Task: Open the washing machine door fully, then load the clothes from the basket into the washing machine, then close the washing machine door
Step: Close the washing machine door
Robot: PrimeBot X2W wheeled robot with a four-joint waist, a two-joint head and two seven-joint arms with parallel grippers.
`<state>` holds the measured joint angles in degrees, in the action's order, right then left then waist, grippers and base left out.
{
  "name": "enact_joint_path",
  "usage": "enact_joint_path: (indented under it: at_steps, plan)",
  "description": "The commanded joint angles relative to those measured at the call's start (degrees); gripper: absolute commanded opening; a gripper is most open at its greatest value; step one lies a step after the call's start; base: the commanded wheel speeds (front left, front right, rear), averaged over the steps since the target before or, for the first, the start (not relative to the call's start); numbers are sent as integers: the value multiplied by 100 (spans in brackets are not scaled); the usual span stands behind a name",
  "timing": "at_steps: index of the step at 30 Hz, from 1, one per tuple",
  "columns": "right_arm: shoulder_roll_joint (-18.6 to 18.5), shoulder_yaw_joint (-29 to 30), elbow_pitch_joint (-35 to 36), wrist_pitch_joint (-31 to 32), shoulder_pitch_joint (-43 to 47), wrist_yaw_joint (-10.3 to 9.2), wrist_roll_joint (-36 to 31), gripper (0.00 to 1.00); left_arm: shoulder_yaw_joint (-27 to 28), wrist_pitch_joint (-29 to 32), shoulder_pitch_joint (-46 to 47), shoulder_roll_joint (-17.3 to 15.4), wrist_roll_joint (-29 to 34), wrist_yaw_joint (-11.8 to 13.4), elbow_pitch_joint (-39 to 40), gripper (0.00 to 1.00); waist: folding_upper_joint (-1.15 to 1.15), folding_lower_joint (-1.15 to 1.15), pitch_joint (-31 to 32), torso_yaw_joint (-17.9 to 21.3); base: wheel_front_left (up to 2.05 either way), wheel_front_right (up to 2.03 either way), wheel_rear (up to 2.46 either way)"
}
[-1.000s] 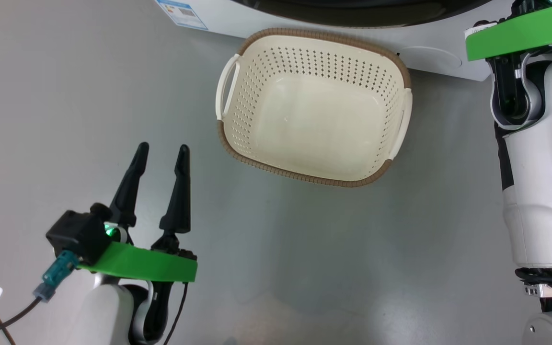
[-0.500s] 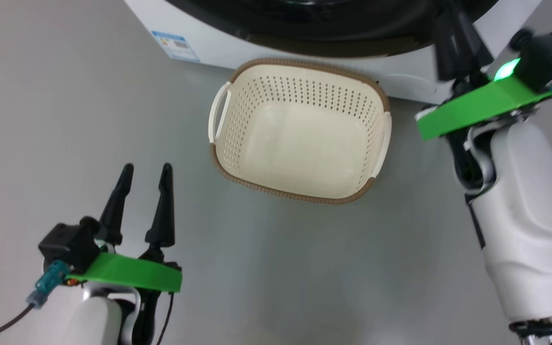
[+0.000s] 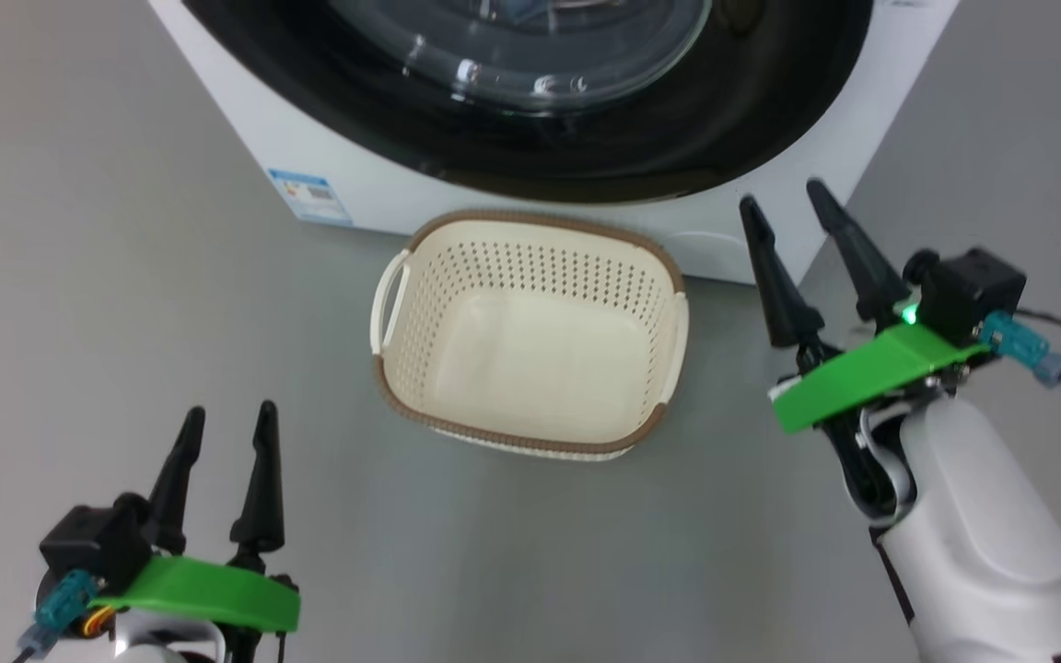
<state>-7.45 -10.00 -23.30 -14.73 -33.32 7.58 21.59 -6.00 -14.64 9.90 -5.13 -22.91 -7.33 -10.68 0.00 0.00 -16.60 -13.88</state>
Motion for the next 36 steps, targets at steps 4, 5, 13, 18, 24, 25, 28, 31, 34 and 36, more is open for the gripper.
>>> enact_joint_path:
  at_steps: [4,5,13,18,24,25,28,31,34,36]
  plan:
    - [96,-51,250,-27,550,-9,96,100,249,-36,-199,-246,75,-15,134,100,0,0,478,334,0,0,0]
    - [76,-56,266,-27,637,-9,114,100,242,-36,-229,-268,73,-15,145,100,0,0,519,370,0,0,0]
    - [-16,113,437,-27,1212,-9,166,100,216,-36,-403,-430,56,-15,160,100,0,0,765,669,0,0,0]
    - [-1,250,477,-27,1487,-9,153,100,268,-36,-484,-464,73,-15,153,100,0,0,880,832,0,0,0]
    - [-12,386,515,-27,1823,-9,113,100,380,-36,-614,-515,84,-15,170,100,0,0,987,1081,0,0,0]
    - [-21,408,520,-27,1867,-9,109,100,397,-36,-630,-523,89,-15,168,100,0,0,1007,1117,0,0,0]
    - [-43,490,545,-27,1989,-9,94,100,450,-36,-690,-549,96,-15,162,100,0,0,1064,1228,0,0,0]
    - [-60,594,583,-27,2099,-9,77,100,491,-36,-743,-561,89,-15,154,100,0,0,1106,1322,0,0,0]
    - [-77,737,620,-27,2198,-9,54,100,515,-36,-759,-564,89,-15,148,100,0,0,1125,1388,0,0,0]
    - [-100,823,636,-27,2266,-9,29,100,502,-36,-763,-571,101,-15,147,100,0,0,1143,1423,0,0,0]
